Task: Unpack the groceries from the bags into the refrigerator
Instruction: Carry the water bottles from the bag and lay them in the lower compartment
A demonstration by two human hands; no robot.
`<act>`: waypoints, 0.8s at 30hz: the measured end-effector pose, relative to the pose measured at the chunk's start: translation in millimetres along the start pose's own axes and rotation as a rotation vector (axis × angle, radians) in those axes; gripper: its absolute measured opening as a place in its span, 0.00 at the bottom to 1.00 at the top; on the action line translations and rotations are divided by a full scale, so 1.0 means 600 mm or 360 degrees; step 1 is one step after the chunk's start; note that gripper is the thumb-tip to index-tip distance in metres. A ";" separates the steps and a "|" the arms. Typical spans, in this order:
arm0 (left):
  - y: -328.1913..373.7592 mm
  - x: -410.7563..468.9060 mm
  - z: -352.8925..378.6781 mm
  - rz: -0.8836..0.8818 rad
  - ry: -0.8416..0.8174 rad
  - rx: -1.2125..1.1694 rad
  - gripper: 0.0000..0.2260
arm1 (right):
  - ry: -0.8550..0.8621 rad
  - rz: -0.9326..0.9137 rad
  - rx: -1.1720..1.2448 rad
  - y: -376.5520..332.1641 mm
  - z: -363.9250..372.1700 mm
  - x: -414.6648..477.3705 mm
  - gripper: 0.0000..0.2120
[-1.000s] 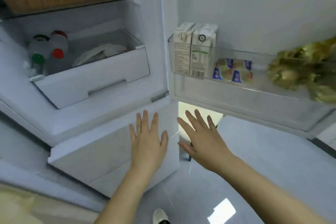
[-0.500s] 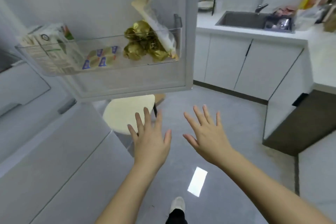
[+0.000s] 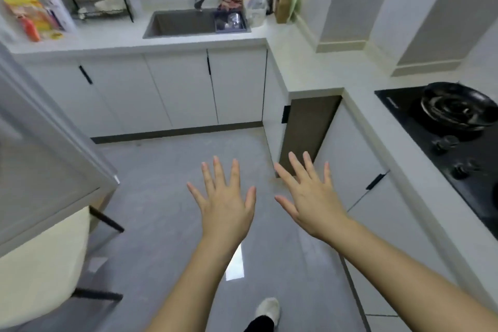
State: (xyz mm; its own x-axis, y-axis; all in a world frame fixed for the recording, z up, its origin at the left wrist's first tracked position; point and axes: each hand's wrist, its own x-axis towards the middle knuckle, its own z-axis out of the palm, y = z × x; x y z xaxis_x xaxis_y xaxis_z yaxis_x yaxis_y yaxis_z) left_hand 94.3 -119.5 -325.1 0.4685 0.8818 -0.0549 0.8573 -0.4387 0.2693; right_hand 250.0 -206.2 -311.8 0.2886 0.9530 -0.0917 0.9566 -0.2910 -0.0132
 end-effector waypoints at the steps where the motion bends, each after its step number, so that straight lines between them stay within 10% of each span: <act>1: 0.021 0.024 0.004 0.0069 0.0001 -0.0008 0.30 | -0.0015 0.0057 -0.0020 0.022 -0.003 0.006 0.32; 24: 0.329 0.141 0.087 0.1074 -0.0182 0.0132 0.29 | -0.0078 0.0921 0.0011 0.321 -0.005 -0.073 0.31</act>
State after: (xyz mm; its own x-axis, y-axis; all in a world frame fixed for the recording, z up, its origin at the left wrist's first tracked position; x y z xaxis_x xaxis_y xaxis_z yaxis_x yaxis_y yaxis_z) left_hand 314.2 -140.6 -326.6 0.9210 0.3894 -0.0038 0.3818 -0.9010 0.2058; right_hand 421.9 -303.7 -307.2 0.7621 0.6338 -0.1319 0.6435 -0.7640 0.0466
